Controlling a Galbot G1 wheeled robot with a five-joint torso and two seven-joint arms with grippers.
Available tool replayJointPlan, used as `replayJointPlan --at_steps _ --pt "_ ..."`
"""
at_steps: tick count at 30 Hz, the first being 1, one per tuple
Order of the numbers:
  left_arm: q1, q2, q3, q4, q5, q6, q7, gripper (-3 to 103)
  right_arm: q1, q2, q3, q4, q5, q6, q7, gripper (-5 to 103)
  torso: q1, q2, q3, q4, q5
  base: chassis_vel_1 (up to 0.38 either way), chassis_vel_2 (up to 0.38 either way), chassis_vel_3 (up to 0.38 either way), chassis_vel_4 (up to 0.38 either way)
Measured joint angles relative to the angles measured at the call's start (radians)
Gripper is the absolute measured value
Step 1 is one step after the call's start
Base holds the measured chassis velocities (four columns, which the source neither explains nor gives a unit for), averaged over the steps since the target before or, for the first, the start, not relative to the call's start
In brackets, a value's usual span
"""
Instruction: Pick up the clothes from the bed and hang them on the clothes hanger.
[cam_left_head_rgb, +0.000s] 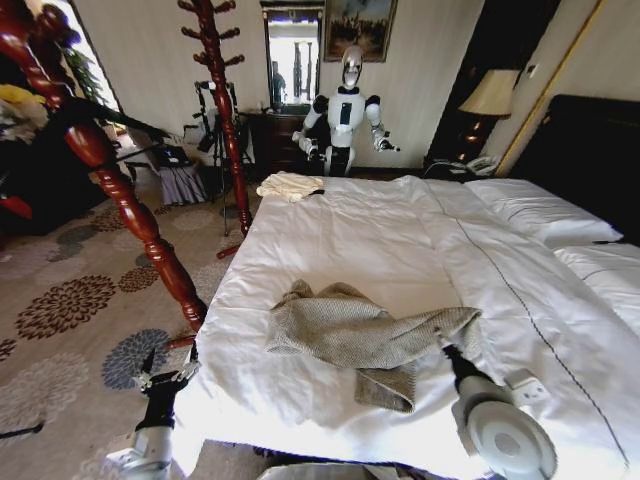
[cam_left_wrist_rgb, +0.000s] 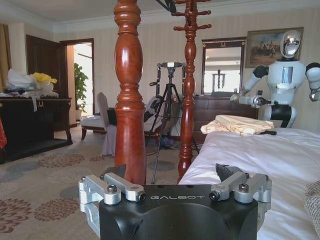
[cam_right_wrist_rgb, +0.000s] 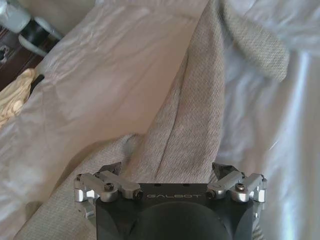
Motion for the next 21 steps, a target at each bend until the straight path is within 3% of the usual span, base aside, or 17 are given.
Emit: replayJointPlan --at_steps 3,8,14,21 --pt "0.000 0.000 -0.001 0.001 0.000 0.000 0.000 100 0.018 0.010 -0.030 -0.013 0.058 -0.013 0.010 100 0.000 0.000 0.000 0.0000 0.0000 0.000 0.000 0.000 0.000" --pt "-0.001 0.001 -0.004 -0.007 -0.032 0.010 -0.006 100 0.031 0.059 -0.113 -0.121 -0.045 0.005 -0.029 103 0.000 0.000 0.000 -0.0003 0.0002 0.000 0.000 0.000 0.000" --pt "-0.004 -0.002 0.001 -0.009 -0.037 0.019 -0.008 100 0.038 0.097 -0.164 -0.151 -0.093 0.037 -0.073 98 0.000 0.000 0.000 -0.0003 0.0000 0.000 0.000 0.000 0.000" --pt "-0.004 -0.004 0.005 -0.004 -0.030 0.020 -0.008 100 0.033 0.115 -0.192 -0.159 -0.130 0.056 -0.099 79 0.000 0.000 0.000 -0.0003 -0.0001 0.000 0.000 0.000 0.000"
